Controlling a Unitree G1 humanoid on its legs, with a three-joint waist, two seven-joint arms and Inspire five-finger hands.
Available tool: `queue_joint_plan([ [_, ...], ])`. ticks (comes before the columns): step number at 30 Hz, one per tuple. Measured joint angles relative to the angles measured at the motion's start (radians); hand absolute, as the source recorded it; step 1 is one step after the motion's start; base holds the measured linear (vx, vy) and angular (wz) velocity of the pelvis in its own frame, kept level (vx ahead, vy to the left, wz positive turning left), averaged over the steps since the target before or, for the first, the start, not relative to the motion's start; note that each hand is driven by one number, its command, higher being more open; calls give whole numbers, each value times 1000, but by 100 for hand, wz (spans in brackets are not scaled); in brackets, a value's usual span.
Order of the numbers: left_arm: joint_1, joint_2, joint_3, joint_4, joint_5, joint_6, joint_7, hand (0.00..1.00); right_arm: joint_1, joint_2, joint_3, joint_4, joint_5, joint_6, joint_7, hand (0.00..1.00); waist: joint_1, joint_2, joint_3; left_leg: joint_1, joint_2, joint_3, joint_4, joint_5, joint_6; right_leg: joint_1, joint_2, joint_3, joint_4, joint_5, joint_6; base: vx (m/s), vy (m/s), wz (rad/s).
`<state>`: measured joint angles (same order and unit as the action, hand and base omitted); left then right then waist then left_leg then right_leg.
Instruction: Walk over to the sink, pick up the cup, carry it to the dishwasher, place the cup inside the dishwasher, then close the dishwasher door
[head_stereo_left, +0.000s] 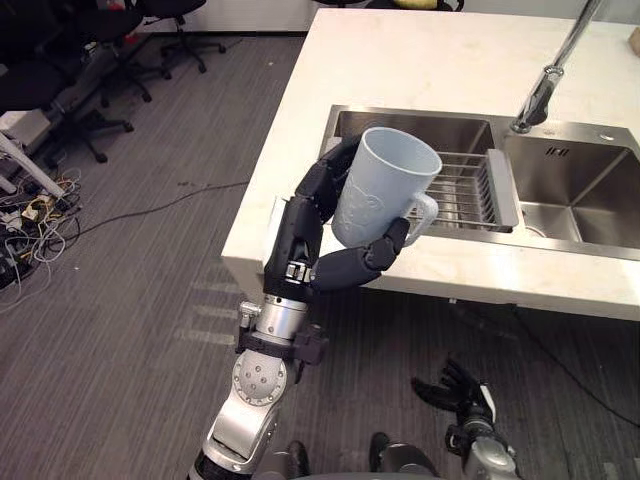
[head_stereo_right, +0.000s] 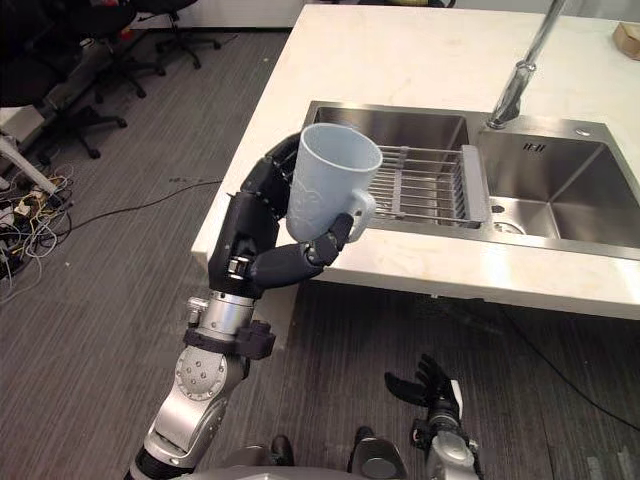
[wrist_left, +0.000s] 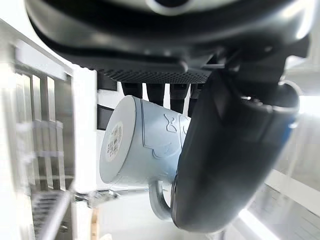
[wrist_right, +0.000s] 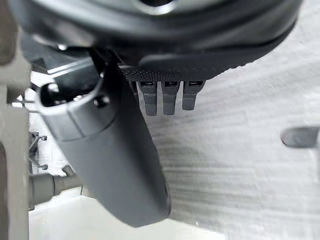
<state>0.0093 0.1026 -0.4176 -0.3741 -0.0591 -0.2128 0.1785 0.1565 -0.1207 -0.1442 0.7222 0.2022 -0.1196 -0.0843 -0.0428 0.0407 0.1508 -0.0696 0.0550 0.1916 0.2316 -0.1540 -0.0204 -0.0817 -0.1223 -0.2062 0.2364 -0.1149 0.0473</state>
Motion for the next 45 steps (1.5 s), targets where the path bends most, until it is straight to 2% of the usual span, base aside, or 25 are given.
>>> queue_joint_plan([
  [8, 68, -1, 33, 0, 0, 4, 13, 30, 17, 1, 5, 0, -35, 0, -14, 90, 6, -19, -22, -11, -43, -74, -27, 25, 37, 54, -23, -77, -68, 29, 23, -21, 41, 31],
  [11, 86, -12, 58, 0, 0, 16, 12, 30, 16, 1, 5, 2, -62, 0, -38, 90, 7, -36, -29, -45, -76, -167, -68, 90, 12, 84, -50, -219, -87, 32, 28, -2, -21, 131],
  [12, 87, -16, 69, 0, -1, 18, 13, 30, 15, -1, -1, 8, -78, -1, -44, 90, 6, -40, -27, -57, -76, -122, -115, 117, -12, 98, -74, -286, -90, 32, 27, -67, 31, 182],
  [13, 88, -19, 75, 0, -1, 18, 14, 30, 15, -3, -4, 11, -82, -1, -46, 90, 6, -39, -29, -63, -56, -44, -126, 106, 5, 105, -76, -321, -91, 32, 28, -75, 48, 179],
  [15, 99, -35, 98, 0, -9, 19, 16, 30, 11, -19, -1, 20, -98, 1, -51, 90, 20, -40, -28, -93, 51, 257, -67, 84, 31, 130, -89, -422, -92, 31, 29, -26, 34, 152],
  [16, 107, -43, 103, 4, -22, 21, 17, 30, 12, -37, 2, 20, -116, 1, -54, 90, 16, -28, -35, -98, 128, 442, -9, 100, 67, 159, -92, -505, -83, 26, 36, 22, 89, 193],
  [17, 108, -45, 103, 15, -22, 21, 16, 30, 15, -53, 3, 22, -121, 4, -56, 90, 8, -19, -41, -106, 131, 538, 17, 100, 86, 189, -115, -592, -51, 13, 49, 17, 121, 205],
  [19, 121, -34, 103, 14, -40, 19, 11, 30, 7, -60, 3, 22, -133, 9, -63, 90, 4, -32, -51, -124, 81, 562, -5, 76, 130, 221, -152, -685, -17, -30, 57, 8, 206, 190],
  [20, 142, -30, 123, 22, -51, 20, 16, 30, -20, -61, 3, 23, -152, 11, -65, 90, 21, -44, -55, -137, 35, 529, -6, 49, 138, 236, -190, -730, 3, -56, 87, 25, 234, 148],
  [23, 182, -31, 134, 44, -77, 34, 15, 30, -71, -63, 16, 25, -166, 17, -63, 90, 31, -45, -54, -126, -24, 510, 4, 3, 146, 268, -269, -776, 90, -80, 67, 86, 225, 88],
  [24, 185, -36, 127, 64, -79, 35, 10, 30, -77, -71, 30, 24, -171, 22, -59, 90, 27, -45, -53, -119, -49, 478, 18, -6, 152, 268, -317, -750, 185, -79, 41, 200, 357, 142],
  [25, 183, -34, 109, 92, -80, 45, 6, 30, -87, -69, 39, 26, -190, 31, -48, 90, 15, -42, -53, -102, -82, 407, 31, -20, 175, 232, -375, -627, 366, -76, -45, 230, 319, 181],
  [26, 177, -22, 95, 110, -80, 58, -5, 30, -87, -56, 43, 27, -196, 38, -41, 90, -6, -43, -51, -88, -103, 331, 32, -25, 178, 154, -327, -396, 495, -116, -45, 200, 217, 177],
  [27, 178, -17, 88, 115, -80, 62, -8, 30, -85, -49, 45, 27, -196, 39, -40, 90, -10, -43, -51, -77, -112, 298, 24, -24, 178, 113, -276, -285, 524, -146, -30, 207, 120, 182],
  [28, 177, -2, 74, 122, -80, 65, -11, 30, -74, -38, 47, 25, -196, 38, -40, 90, -11, -43, -50, -51, -130, 233, 6, -17, 183, 53, -177, -110, 524, -200, -20, 225, 61, 148],
  [30, 172, 0, 63, 123, -80, 65, -20, 30, -46, -35, 55, 9, -196, 38, -40, 90, -13, -43, -51, -13, -172, 132, -11, -7, 200, -41, -70, 94, 466, -246, -24, 265, 36, 159],
  [33, 137, 1, 51, 143, -80, 65, -25, 30, 16, -29, 73, -28, -195, 39, -40, 90, -28, -44, -49, 19, -210, -22, 3, -6, 202, -131, 35, 367, 335, -244, 5, 230, -36, 175],
  [35, 138, 4, 43, 141, -81, 64, -27, 30, 62, -8, 84, -68, -196, 45, -37, 90, -19, -58, -44, 55, -215, -75, -15, -12, 193, -140, 39, 390, 263, -210, 39, 211, -75, 154],
  [36, 138, 12, 41, 131, -84, 61, -31, 30, 79, 9, 87, -94, -196, 45, -35, 90, -4, -85, -45, 74, -228, -104, -24, -16, 189, -145, 19, 373, 244, -169, 42, 176, -85, 121],
  [38, 148, 14, 40, 116, -99, 60, -32, 30, 92, 13, 94, -154, -196, 49, -26, 90, 43, -105, -50, 83, -233, -121, -26, -35, 165, -147, 8, 339, 209, -119, 41, 171, -111, 45],
  [40, 151, 13, 39, 116, -109, 52, -33, 30, 80, 8, 93, -199, -196, 43, -21, 90, 51, -95, -58, 75, -208, -125, -30, -60, 137, -119, 19, 326, 124, -33, 39, 177, -120, 13],
  [41, 152, 14, 38, 121, -110, 52, -36, 30, 56, 9, 93, -199, -197, 42, -18, 90, 51, -83, -64, 73, -167, -89, -28, -75, 103, -85, 40, 316, 44, 21, 60, 231, -136, -6],
  [43, 153, 14, 35, 137, -118, 53, -61, 30, 42, 8, 93, -201, -202, 40, -10, 90, 44, -76, -79, 69, -137, -57, -5, -65, 65, -43, 64, 312, -50, 60, 47, 285, -107, -14],
  [44, 162, 15, 37, 148, -118, 54, -71, 30, 38, 5, 93, -201, -208, 40, -8, 90, 30, -82, -83, 41, -127, -41, 67, -86, 10, -5, 50, 307, -95, 73, 38, 211, -49, -2],
  [45, 164, 16, 37, 155, -118, 53, -74, 30, 38, 3, 92, -199, -209, 38, -9, 90, 27, -90, -83, 22, -121, -36, 99, -103, 5, 6, 43, 308, -108, 73, 38, 103, -19, 4],
])
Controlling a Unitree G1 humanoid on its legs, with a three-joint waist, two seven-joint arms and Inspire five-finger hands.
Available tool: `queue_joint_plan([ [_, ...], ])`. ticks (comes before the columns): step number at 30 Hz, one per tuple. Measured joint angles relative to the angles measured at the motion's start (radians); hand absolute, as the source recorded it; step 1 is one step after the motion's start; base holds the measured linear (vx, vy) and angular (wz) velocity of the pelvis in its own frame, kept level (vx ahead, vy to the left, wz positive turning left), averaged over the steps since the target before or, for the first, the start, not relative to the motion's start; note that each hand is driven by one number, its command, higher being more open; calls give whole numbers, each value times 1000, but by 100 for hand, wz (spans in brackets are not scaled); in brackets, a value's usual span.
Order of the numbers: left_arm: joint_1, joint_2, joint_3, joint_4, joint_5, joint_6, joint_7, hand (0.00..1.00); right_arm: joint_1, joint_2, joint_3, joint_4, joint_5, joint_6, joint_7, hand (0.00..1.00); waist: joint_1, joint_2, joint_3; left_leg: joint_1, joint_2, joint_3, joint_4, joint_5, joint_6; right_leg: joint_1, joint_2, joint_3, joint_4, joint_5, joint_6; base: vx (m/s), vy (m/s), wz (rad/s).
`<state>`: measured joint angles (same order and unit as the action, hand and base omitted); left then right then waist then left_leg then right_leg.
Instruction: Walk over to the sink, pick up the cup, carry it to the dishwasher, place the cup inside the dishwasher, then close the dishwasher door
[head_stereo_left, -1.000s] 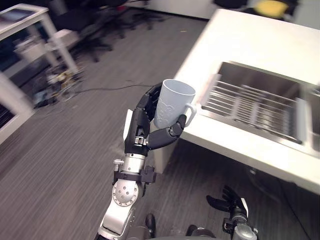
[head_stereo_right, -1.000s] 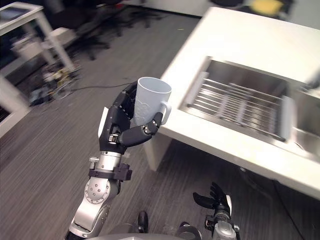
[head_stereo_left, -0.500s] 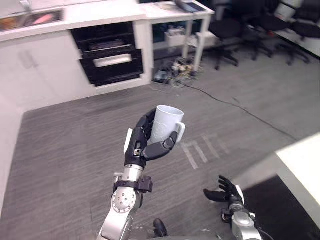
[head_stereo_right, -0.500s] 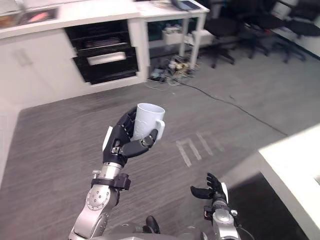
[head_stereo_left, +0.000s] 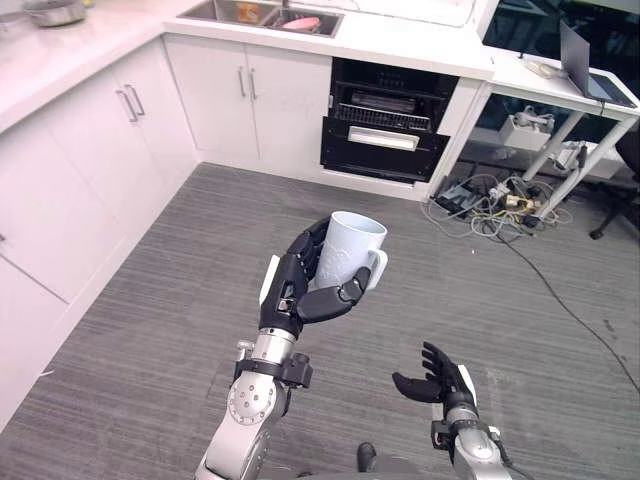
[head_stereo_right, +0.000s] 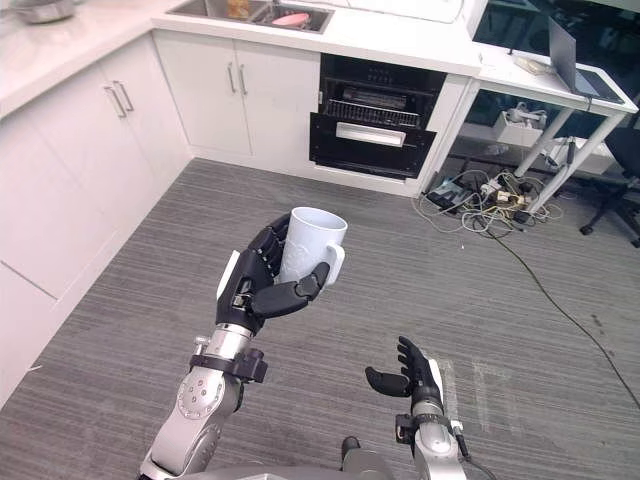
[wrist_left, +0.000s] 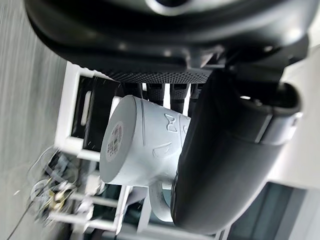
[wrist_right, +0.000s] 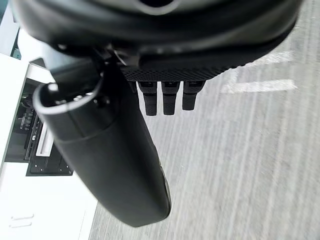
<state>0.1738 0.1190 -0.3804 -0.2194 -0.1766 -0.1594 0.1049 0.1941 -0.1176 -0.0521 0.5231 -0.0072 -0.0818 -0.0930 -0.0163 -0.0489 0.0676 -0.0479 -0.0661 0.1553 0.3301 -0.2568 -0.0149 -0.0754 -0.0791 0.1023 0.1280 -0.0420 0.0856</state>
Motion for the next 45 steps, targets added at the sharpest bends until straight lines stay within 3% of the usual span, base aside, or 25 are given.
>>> queue_joint_plan([
  [1, 32, 18, -3, 24, 1, 4, -28, 30, 42, -37, 21, 95, -35, 4, 9, 90, -32, 5, -33, 22, 100, -5, -159, 108, 7, 42, 36, 22, -111, 80, -20, 0, 0, 0],
  [11, 21, 9, 5, 34, -1, 5, -18, 30, 50, -32, 19, 136, -21, 4, 4, 90, -33, 0, -30, 41, 110, 20, -144, 105, 3, 72, 41, 26, -137, 93, -22, -5, -2, -4],
  [17, 23, -30, 99, 42, -33, 5, 19, 30, 36, -16, 18, 177, -6, 17, -23, 90, -13, 8, -17, -14, 155, 39, -31, 42, -10, 79, 45, -69, -133, 77, -38, -47, -16, 8],
  [20, 24, -41, 159, 40, -61, 5, 52, 30, 8, -14, 9, 177, 14, 20, -48, 90, -3, 5, 6, -43, 163, 55, 20, 8, 12, 30, 30, -105, -37, 16, -33, -38, 15, 33],
  [21, 28, -52, 176, 34, -61, 5, 56, 30, -4, -17, -5, 177, 13, 23, -55, 90, 1, 0, 18, -65, 162, 75, 102, -20, 38, -16, 10, -125, 69, -43, -23, 19, 95, 59],
  [22, 45, -69, 187, 18, -62, 4, 64, 30, -12, -22, -14, 169, 13, 23, -62, 90, -1, 13, 26, -54, 154, 82, 115, -79, 43, -65, -11, -154, 216, -119, -18, 34, 125, 63],
  [23, 49, -67, 189, 15, -62, 0, 64, 30, -19, -15, -18, 171, 13, 26, -66, 90, -1, -4, 35, -50, 133, 78, 129, -96, 38, -92, -38, -157, 307, -154, -8, 82, 123, 48],
  [24, 68, -65, 203, 14, -62, 1, 75, 30, -33, -16, -17, 170, 12, 28, -66, 90, 4, -20, 46, -33, 100, 73, 131, -117, 59, -162, -81, -166, 494, -162, -17, 120, 92, 42],
  [25, 90, -57, 207, 13, -61, 3, 91, 30, -37, -13, -14, 167, 10, 29, -67, 90, -1, -10, 56, -3, 88, 53, 133, -128, 81, -209, -85, -146, 611, -174, -29, 163, 70, 38],
  [27, 106, -48, 207, 11, -61, 3, 97, 30, -35, -4, 4, 154, 6, 30, -65, 90, 1, 1, 62, 30, 76, 29, 114, -142, 88, -250, -65, -145, 640, -212, -18, 232, 38, 41],
  [29, 102, -46, 197, 10, -61, 2, 97, 30, -36, 1, 18, 119, 6, 30, -64, 90, -4, 3, 70, 68, 67, 1, 80, -152, 90, -294, -38, -166, 572, -210, -15, 369, -4, 49],
  [31, 87, -40, 168, 10, -61, 2, 93, 30, -36, -1, 16, 85, 6, 30, -65, 90, -33, 12, 77, 105, 67, -54, 39, -160, 89, -332, -5, -183, 428, -172, -8, 506, -62, 84],
  [33, 57, -44, 129, 12, -60, 2, 89, 30, -35, -13, 8, 35, 6, 30, -71, 90, -57, 12, 82, 161, 65, -117, -1, -172, 53, -349, 17, -182, 209, -11, -22, 507, -127, 94],
  [34, 42, -47, 104, 15, -60, 2, 87, 30, -31, -30, 8, -1, 5, 30, -74, 90, -67, 19, 78, 200, 69, -149, -16, -189, 22, -333, 24, -171, 206, 127, -48, 750, -211, 79],
  [35, 16, -61, 71, 31, -60, 5, 84, 30, -43, -59, 4, -39, 4, 30, -81, 90, -62, 78, 76, 221, 111, -166, -15, -185, -20, -336, 35, -198, 291, 77, -81, 748, -207, 64],
  [37, -5, -66, 47, 42, -60, 6, 81, 30, -45, -61, -2, -63, 5, 33, -80, 90, -72, 90, 75, 220, 124, -166, 42, -147, -70, -315, 23, -231, 337, 19, -88, 553, -158, 55],
  [38, -14, -87, 27, 57, -60, 8, 79, 30, -31, -58, 0, -101, 4, 35, -78, 90, -80, 97, 78, 193, 145, -137, 185, -78, -119, -249, 23, -269, 340, -24, -100, 594, -224, 59],
  [40, -4, -120, 25, 52, -60, 7, 54, 30, 9, -50, 24, -217, 4, 32, -85, 90, -53, 98, 80, 85, 241, -1, 515, 110, -95, -118, 53, -268, 270, -56, -121, 588, -212, 12],
  [42, -6, -127, 16, 48, -59, -4, 42, 30, 15, -25, 36, -284, 4, 5, -94, 90, -26, 97, 77, -59, 359, 101, 760, 59, -70, 14, 90, -251, 150, -80, -118, 583, -126, -26],
  [43, -5, -123, 10, 50, -59, -3, 39, 30, -11, -16, 38, -278, 4, -1, -102, 90, -22, 91, 80, -135, 391, 154, 777, 15, -29, 81, 91, -243, 90, -80, -119, 471, -81, -16],
  [45, 6, -119, 12, 56, -60, -3, 29, 30, -43, -18, 40, -240, 4, -1, -104, 90, 2, 82, 83, -207, 396, 223, 654, -40, 1, 160, 73, -206, 26, -84, -112, 485, 10, -38],
])
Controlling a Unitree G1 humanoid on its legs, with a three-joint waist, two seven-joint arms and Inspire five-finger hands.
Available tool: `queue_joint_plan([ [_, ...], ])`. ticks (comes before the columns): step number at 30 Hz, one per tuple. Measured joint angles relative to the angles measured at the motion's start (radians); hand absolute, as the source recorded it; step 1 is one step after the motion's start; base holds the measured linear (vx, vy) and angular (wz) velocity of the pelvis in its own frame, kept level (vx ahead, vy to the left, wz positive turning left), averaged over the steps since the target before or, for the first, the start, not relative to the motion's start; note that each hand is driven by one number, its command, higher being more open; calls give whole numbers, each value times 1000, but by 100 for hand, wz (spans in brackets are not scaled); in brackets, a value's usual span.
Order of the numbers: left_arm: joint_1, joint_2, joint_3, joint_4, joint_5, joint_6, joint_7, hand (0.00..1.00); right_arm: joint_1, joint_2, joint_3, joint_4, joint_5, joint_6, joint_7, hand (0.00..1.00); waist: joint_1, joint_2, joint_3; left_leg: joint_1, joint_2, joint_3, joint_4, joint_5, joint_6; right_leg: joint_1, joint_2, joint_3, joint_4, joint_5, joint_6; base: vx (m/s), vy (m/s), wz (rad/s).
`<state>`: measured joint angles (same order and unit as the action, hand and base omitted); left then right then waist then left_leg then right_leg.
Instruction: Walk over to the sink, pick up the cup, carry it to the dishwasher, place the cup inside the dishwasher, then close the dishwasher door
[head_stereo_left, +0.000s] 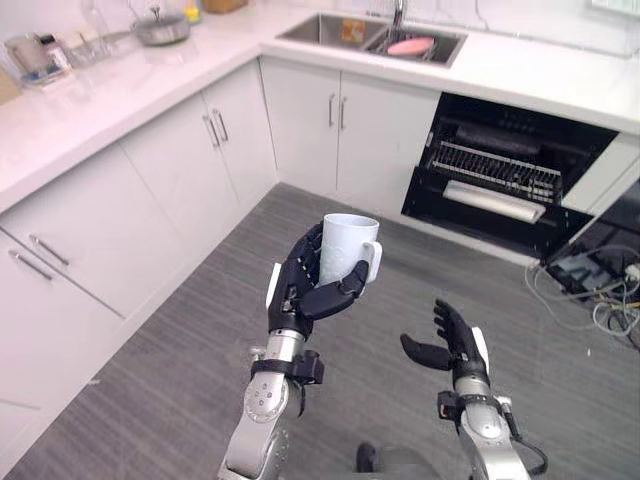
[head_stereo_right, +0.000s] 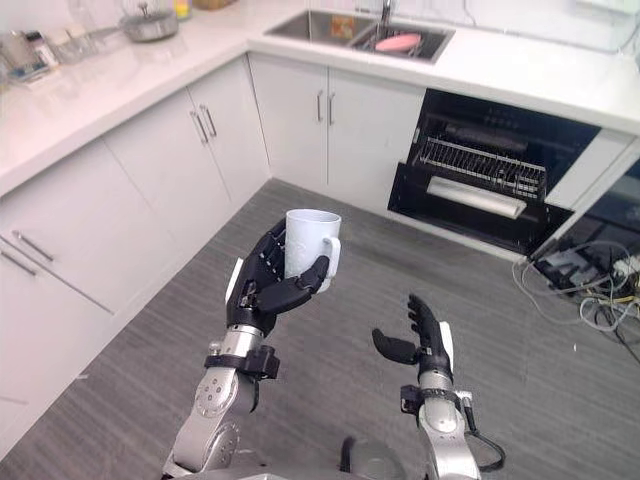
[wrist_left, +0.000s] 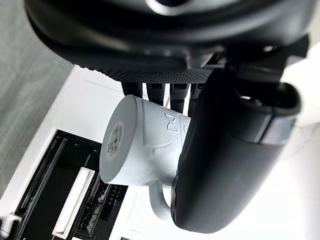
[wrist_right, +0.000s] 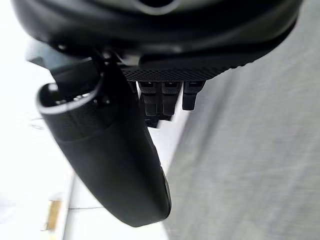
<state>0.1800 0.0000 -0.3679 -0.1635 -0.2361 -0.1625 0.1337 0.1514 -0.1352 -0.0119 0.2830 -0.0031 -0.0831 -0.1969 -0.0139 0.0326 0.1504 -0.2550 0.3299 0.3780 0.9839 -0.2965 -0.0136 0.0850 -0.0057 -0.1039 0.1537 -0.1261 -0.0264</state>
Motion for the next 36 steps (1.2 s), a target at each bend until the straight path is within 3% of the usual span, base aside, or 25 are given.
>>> queue_joint_plan([
  [2, 18, 1, 18, 1, 0, 1, -4, 30, -28, -3, 0, 56, 0, 1, -1, 90, 22, -2, 1, -44, -45, -14, -245, 5, -23, 53, -33, 40, -19, -23, 28, 471, 109, -65],
  [4, 31, 1, 30, 0, 0, 1, -2, 30, -31, -11, 3, 104, 0, 5, -1, 90, 26, -2, 2, -59, -93, -45, -521, 85, -51, 113, -69, 62, -32, -60, 57, 517, 256, -54],
  [5, 36, 2, 33, -4, 0, 1, 0, 30, -29, -14, 4, 115, 0, 8, -2, 90, 28, -2, 2, -55, -107, -56, -608, 176, -45, 136, -77, 73, -35, -86, 84, 586, 359, -60],
  [6, 46, 4, 35, -8, 1, 1, 5, 30, -28, -14, 12, 124, 0, 13, -3, 90, 33, -4, -6, -37, -130, -66, -592, 284, -11, 163, -99, 99, -34, -116, 104, 601, 393, -48],
  [7, 45, 14, 44, -9, 1, 4, 16, 30, -26, -12, 26, 125, -1, 13, -3, 90, 19, -35, -9, -54, -150, -64, -521, 226, 14, 172, -135, 99, -20, -128, 106, 525, 336, -28],
  [10, 37, 29, 42, -10, 2, 12, 19, 30, -23, -11, 17, 135, -11, 14, -5, 90, 16, -56, -7, -56, -186, -56, -454, 124, 40, 86, -175, 100, 202, -128, 110, 504, 326, 13],
  [11, 31, 61, 39, -10, 2, 15, 22, 30, -26, -1, 17, 136, -22, 14, -6, 90, 7, -87, 0, 4, -239, -52, -472, 78, 55, -65, -230, 123, 571, -65, 249, 490, 263, 26],
  [12, 30, 78, 40, -9, 3, 19, 24, 30, -28, 7, 17, 137, -23, 14, -5, 90, 3, -97, 0, 34, -257, -52, -484, 62, 60, -120, -238, 136, 706, -64, 266, 490, 213, 29],
  [13, 31, 89, 41, -9, 3, 24, 29, 30, -30, 13, 18, 137, -23, 14, -5, 90, 0, -98, 2, 68, -268, -51, -501, 51, 64, -165, -240, 137, 804, -74, 245, 499, 88, 9],
  [14, 35, 99, 41, -8, 4, 27, 43, 30, -35, 24, 23, 138, -28, 14, -4, 90, 0, -85, 4, 170, -281, -42, -574, 42, 70, -248, -231, 100, 883, -117, 169, 508, 78, -6],
  [16, 31, 99, 41, -10, 4, 17, 53, 30, -57, 29, 44, 137, -31, 13, -1, 90, -3, -70, 2, 259, -282, -26, -657, 46, 58, -333, -202, 40, 822, -148, 116, 502, 58, -25],
  [17, 14, 100, 32, -9, 4, 11, 54, 30, -77, 32, 63, 131, -37, 10, 0, 90, -9, -67, 2, 330, -282, -9, -726, 47, 46, -409, -173, -34, 695, -166, 83, 487, 30, -27],
  [18, 8, 100, 26, -9, 4, 11, 53, 30, -83, 33, 68, 127, -39, 10, 0, 90, -16, -66, 2, 354, -282, -4, -748, 47, 40, -429, -164, -70, 621, -162, 77, 594, 16, -20],
  [20, -11, 100, 6, -9, 4, 11, 51, 30, -103, 33, 68, 112, -38, 10, 0, 90, -34, -63, 5, 426, -284, 14, -815, 35, 12, -471, -142, -197, 396, -94, 29, 539, -14, -20],
  [21, -16, 100, -6, -8, 11, 10, 48, 30, -105, 33, 69, 76, -39, 10, 0, 90, -36, -72, -1, 487, -302, 36, -843, 11, -27, -479, -110, -263, 207, 17, 3, 598, -32, -33],
  [22, -15, 100, -10, -5, 22, 10, 47, 30, -98, 32, 69, 55, -39, 10, 0, 90, -41, -83, -7, 506, -316, 34, -843, -2, -41, -480, -108, -266, 169, 82, -29, 776, -62, -3],
  [23, -21, 84, -24, 26, 34, 10, 36, 30, -87, 7, 66, 21, -40, 9, -2, 90, -72, -51, -19, 532, -302, 11, -812, -43, -62, -474, -102, -247, 219, 179, -104, 669, -81, 4],
  [24, -28, 77, -27, 50, 44, 14, 29, 30, -89, -7, 63, 14, -41, 10, -1, 90, -71, -19, -30, 520, -261, 17, -750, -51, -69, -474, -81, -245, 248, 138, -106, 649, -109, -2],
  [26, -52, 64, -34, 92, 53, 15, 24, 30, -75, -13, 51, -39, -41, 12, -2, 90, -80, -9, -29, 437, -191, 20, -483, -16, -88, -442, -60, -244, 282, 75, -109, 467, -128, -29],
  [27, -58, 50, -25, 118, 53, 20, 24, 30, -55, -10, 50, -94, -40, 16, -3, 90, -73, -4, -25, 386, -118, 22, -271, 69, -81, -376, -20, -225, 252, 51, -116, 672, -166, -72],
  [28, -56, 53, -29, 131, 53, 21, 24, 30, -31, -7, 52, -163, -39, 16, -11, 90, -53, 0, -24, 351, -63, 23, -112, 58, -90, -295, 26, -186, 201, 41, -119, 560, -128, -97],
  [29, -53, 56, -33, 130, 53, 20, 24, 30, -24, -6, 55, -201, -39, 14, -16, 90, -45, -2, -24, 326, -51, 15, -63, 46, -93, -262, 38, -165, 173, 39, -120, 586, -56, -99],
  [31, -59, 51, -37, 130, 62, 19, 18, 30, -31, -12, 55, -292, -39, -29, -26, 90, -53, -6, -28, 198, -54, -9, -49, -10, -49, -166, 42, -102, 91, 33, -107, 458, 22, -72],
  [33, -59, 46, -35, 130, 63, 18, 19, 30, -52, -15, 57, -300, -36, -41, -27, 90, -39, -6, -29, 132, -93, -60, -178, -29, -18, -123, 41, -29, 63, 22, -94, 376, 88, -98],
  [36, -59, 46, -21, 130, 76, 19, 24, 30, -69, -13, 70, -276, -18, -40, -20, 90, -20, -15, -25, 71, -217, -305, -508, -6, -42, -70, 22, 90, 59, -17, -71, 325, 155, -105],
])
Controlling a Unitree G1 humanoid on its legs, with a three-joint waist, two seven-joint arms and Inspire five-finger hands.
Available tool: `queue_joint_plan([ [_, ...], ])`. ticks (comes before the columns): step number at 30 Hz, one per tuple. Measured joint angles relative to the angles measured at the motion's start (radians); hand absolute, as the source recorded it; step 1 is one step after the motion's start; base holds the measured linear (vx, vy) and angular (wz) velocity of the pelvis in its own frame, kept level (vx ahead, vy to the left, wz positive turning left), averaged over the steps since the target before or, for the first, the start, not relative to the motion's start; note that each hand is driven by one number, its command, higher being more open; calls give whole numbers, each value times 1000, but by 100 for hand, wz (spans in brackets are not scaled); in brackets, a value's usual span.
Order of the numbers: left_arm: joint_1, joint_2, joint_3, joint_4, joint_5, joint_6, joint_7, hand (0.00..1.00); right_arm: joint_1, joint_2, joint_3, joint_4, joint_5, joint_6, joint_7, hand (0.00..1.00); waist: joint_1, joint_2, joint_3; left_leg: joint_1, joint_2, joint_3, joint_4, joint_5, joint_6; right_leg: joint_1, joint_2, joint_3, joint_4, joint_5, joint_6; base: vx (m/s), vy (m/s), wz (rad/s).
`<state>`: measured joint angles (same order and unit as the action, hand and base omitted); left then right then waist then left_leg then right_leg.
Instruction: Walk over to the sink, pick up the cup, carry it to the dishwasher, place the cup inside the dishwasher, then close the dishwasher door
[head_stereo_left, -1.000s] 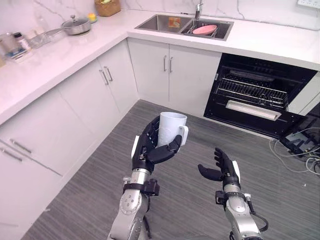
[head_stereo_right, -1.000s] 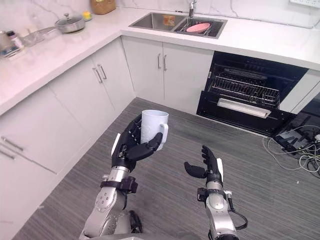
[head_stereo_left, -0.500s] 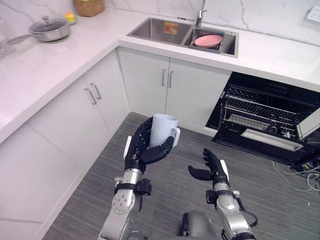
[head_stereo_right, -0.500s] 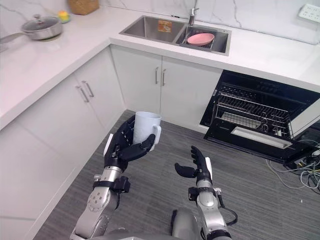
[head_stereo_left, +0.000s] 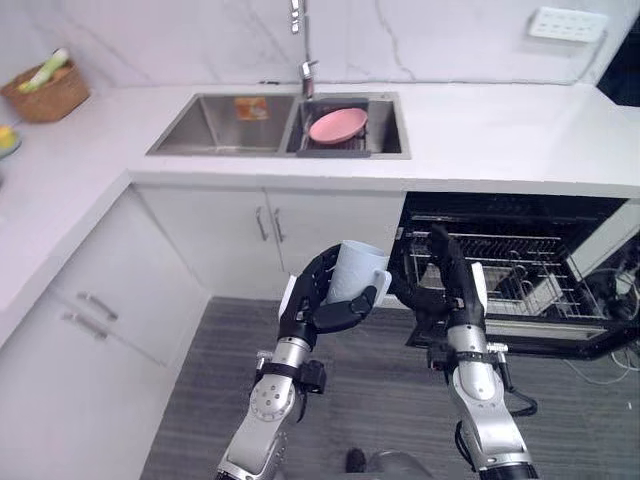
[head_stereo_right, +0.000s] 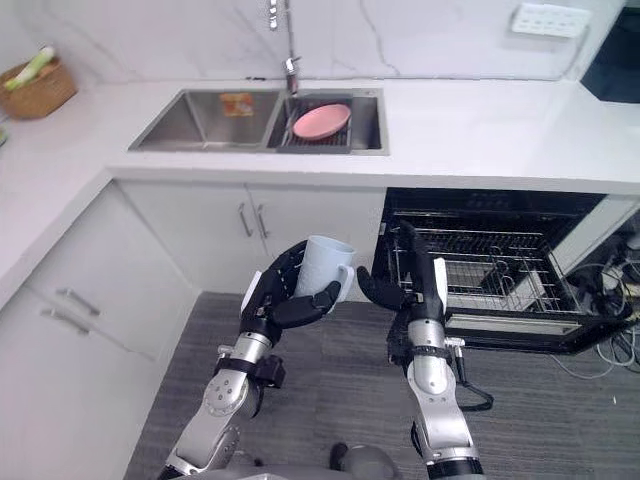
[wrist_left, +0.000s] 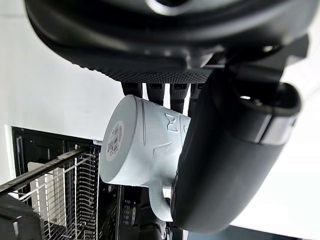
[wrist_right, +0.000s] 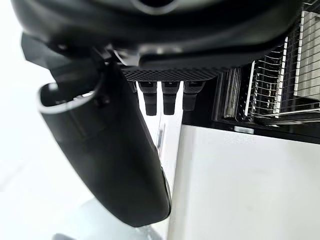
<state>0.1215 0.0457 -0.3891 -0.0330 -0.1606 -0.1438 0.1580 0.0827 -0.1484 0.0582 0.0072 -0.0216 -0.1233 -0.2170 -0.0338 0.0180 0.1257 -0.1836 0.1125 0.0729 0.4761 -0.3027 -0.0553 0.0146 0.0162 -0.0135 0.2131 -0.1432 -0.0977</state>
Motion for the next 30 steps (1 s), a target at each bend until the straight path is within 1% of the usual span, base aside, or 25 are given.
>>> queue_joint_plan([
  [1, 0, 0, 2, 0, 5, 0, 3, 30, -2, -1, 2, 9, 2, 0, 1, 90, 0, 2, -1, -13, -17, -43, -59, 20, -6, 5, -3, 21, 3, -10, 8, 338, 223, -108],
  [2, 0, -1, 9, -3, 7, 0, 9, 30, -8, -5, 9, 30, 10, 0, 2, 90, 1, 11, -6, -29, -30, -105, -168, 70, -14, 10, -3, 67, 18, -30, 31, 347, 263, -114],
  [3, 1, -1, 18, -4, 10, 0, 15, 30, -10, -9, 18, 54, 36, 0, 2, 90, 4, 21, -13, -35, -29, -131, -229, 152, -27, 17, 2, 115, 42, -54, 61, 547, 431, -158],
  [4, 10, 3, 32, -8, 24, 0, 23, 30, -9, -9, 29, 70, 42, 3, 3, 90, 18, 27, -25, 0, -33, -128, -227, 255, -22, 22, 4, 179, 70, -88, 81, 414, 332, -145],
  [5, 12, 8, 39, -11, 24, 0, 30, 30, -9, -7, 35, 71, 41, 3, 3, 90, 20, 23, -28, 6, -44, -127, -210, 284, 8, 20, 1, 210, 79, -101, 92, 423, 383, -133],
  [6, 11, 20, 58, -12, 25, 0, 38, 30, -9, 2, 50, 68, 41, 2, 11, 90, 13, -2, -37, -2, -60, -84, -163, 238, 42, 13, -25, 244, 92, -119, 107, 217, 239, -86],
  [7, 11, 22, 73, -13, 25, 0, 39, 30, -10, 2, 58, 66, 41, 2, 16, 90, 12, -13, -38, -2, -64, -57, -147, 224, 55, 8, -38, 255, 98, -124, 116, 336, 376, -112],
  [8, 12, 24, 96, -15, 25, 0, 44, 30, -16, 5, 70, 66, 41, 1, 26, 90, 21, -23, -43, 5, -62, 7, -128, 194, 71, -23, -55, 249, 132, -125, 121, 305, 364, -126],
  [9, 13, 27, 126, -22, 25, 0, 52, 30, -28, 12, 82, 67, 41, 1, 37, 90, 22, -26, -44, 17, -62, 62, -127, 174, 87, -54, -77, 194, 172, -125, 129, 282, 337, -149],
  [10, 14, 29, 148, -27, 25, 0, 59, 30, -42, 21, 90, 70, 41, 2, 44, 90, 25, -27, -44, 40, -65, 108, -142, 168, 97, -77, -109, 130, 209, -120, 154, 201, 247, -120],
  [11, 16, 30, 160, -28, 25, 0, 66, 30, -52, 27, 97, 77, 41, 2, 47, 90, 29, -27, -43, 64, -66, 138, -159, 167, 100, -92, -129, 81, 235, -114, 163, 141, 163, -125],
  [12, 22, 31, 180, -32, 24, 0, 82, 30, -72, 39, 109, 98, 41, 2, 58, 90, 34, -25, -42, 124, -68, 184, -199, 161, 109, -104, -169, -47, 281, -109, 165, 165, 192, -127],
  [13, 22, 30, 191, -42, 25, -2, 86, 30, -86, 50, 110, 109, 41, 1, 63, 90, 35, -24, -43, 181, -65, 223, -241, 159, 113, -112, -217, -201, 327, -133, 130, 147, 161, -104],
  [14, 22, 30, 193, -45, 25, -3, 87, 30, -89, 51, 111, 109, 41, 1, 63, 90, 35, -23, -43, 189, -63, 230, -247, 159, 113, -116, -225, -225, 333, -136, 125, 108, 112, -81],
  [15, 22, 31, 198, -56, 25, -18, 91, 30, -109, 56, 114, 109, 42, 1, 64, 90, 35, -22, -44, 210, -53, 260, -272, 159, 112, -141, -253, -318, 340, -141, 115, 61, 39, -67],
  [16, 22, 30, 203, -62, 25, -26, 98, 30, -131, 57, 121, 109, 55, 0, 66, 90, 34, -23, -44, 217, -45, 285, -283, 158, 110, -170, -273, -377, 315, -136, 111, 69, 5, -74],
  [17, 22, 30, 206, -63, 25, -26, 102, 30, -140, 57, 125, 109, 68, -1, 69, 90, 33, -25, -45, 217, -44, 296, -284, 157, 106, -181, -277, -393, 282, -116, 105, 75, -51, -60],
  [18, 22, 33, 207, -63, 24, -26, 108, 30, -145, 59, 128, 106, 80, -3, 76, 90, 29, -41, -51, 222, -57, 303, -283, 148, 87, -186, -278, -392, 196, 4, 107, 100, -85, -42],
  [19, 22, 20, 208, -46, 25, -25, 109, 30, -143, 51, 127, 110, 81, -4, 81, 90, 22, -24, -51, 236, -51, 301, -285, 138, 73, -166, -262, -373, 177, -1, 132, 89, -81, -36],
  [20, 25, 10, 207, -41, 25, -24, 110, 30, -139, 42, 128, 109, 84, -4, 85, 90, 22, -14, -54, 240, -42, 298, -287, 138, 67, -157, -250, -372, 158, 5, 134, 92, -83, -35],
  [21, 25, -6, 205, -38, 25, -24, 108, 30, -132, 23, 127, 109, 118, -4, 96, 90, 19, -2, -57, 256, -24, 299, -299, 134, 55, -135, -220, -365, 119, 18, 134, 79, -77, -37],
  [22, 21, -16, 205, -38, 27, -25, 105, 30, -119, 9, 127, 105, 150, -4, 105, 90, 16, 1, -59, 268, -10, 300, -311, 135, 50, -115, -192, -361, 78, 34, 130, 70, -77, -39],
  [24, 8, -16, 205, -38, 35, -25, 104, 30, -108, -5, 120, 89, 202, -4, 113, 90, 13, 1, -61, 274, 1, 310, -328, 140, 42, -104, -162, -346, 28, 59, 126, 23, -44, -33],
  [26, -5, -9, 205, -36, 40, -25, 104, 30, -108, -11, 118, 77, 246, -5, 124, 90, 10, 1, -61, 273, 5, 328, -335, 143, 39, -104, -146, -331, -10, 85, 125, 11, -1, -33],
  [30, -28, -6, 204, -26, 42, -24, 101, 30, -108, -10, 127, 32, 367, -5, 173, 90, 12, 2, -61, 274, -3, 331, -337, 145, 41, -81, -131, -311, -94, 139, 135, -14, 43, -18],
])
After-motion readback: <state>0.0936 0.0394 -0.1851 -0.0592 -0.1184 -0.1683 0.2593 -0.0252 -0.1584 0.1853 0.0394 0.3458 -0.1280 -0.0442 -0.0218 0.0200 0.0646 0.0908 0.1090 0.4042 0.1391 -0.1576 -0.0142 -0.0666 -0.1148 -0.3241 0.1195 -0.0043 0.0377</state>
